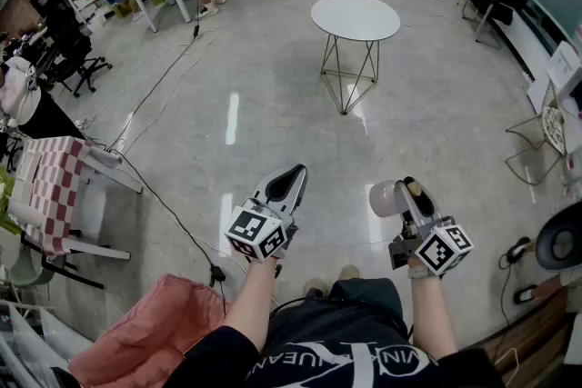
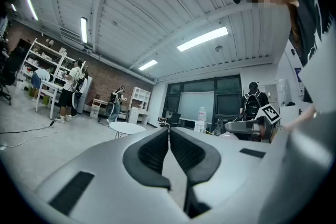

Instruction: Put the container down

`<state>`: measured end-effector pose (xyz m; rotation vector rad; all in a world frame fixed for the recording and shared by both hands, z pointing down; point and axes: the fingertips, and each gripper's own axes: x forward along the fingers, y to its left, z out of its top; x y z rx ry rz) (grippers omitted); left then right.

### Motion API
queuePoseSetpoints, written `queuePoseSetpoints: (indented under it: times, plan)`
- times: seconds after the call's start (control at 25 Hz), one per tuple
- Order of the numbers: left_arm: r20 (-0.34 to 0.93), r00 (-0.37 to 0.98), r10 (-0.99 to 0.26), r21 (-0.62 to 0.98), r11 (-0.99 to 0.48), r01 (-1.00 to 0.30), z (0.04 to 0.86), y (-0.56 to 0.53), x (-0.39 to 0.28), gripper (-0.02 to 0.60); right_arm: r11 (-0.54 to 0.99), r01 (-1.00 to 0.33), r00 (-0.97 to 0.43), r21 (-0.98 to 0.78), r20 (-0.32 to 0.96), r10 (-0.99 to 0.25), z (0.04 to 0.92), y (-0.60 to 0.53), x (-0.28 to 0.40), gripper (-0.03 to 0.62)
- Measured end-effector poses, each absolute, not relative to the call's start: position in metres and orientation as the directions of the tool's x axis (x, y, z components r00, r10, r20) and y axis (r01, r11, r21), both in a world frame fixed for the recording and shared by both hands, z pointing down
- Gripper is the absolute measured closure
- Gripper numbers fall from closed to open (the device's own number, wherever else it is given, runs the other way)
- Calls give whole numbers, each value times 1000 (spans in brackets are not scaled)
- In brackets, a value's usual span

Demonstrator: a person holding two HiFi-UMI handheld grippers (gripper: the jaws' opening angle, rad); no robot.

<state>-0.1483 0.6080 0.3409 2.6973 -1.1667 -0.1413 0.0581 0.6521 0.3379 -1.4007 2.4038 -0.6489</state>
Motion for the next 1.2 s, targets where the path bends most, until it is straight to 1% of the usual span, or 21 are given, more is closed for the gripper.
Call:
queuePoseSetpoints:
  times: [0.44, 0.72, 0.96, 1.2]
  plan:
    - [-6, 688, -726, 215, -673, -708, 345, 601, -163, 566, 393, -753, -451, -528, -20, -892, 342, 643, 45, 461]
    - [5, 695, -719, 223, -677, -701, 348, 583, -159, 566, 370, -751, -433, -547, -15, -901, 345, 626, 47, 461]
    - [13, 690, -723, 220, -671, -708, 352, 546, -165, 566, 367, -746, -430, -555, -19, -903, 349, 587, 49, 461]
    - [28, 679, -733, 223, -658, -719, 353, 480, -160, 566, 390, -734, -451, -557, -30, -892, 350, 521, 55, 461]
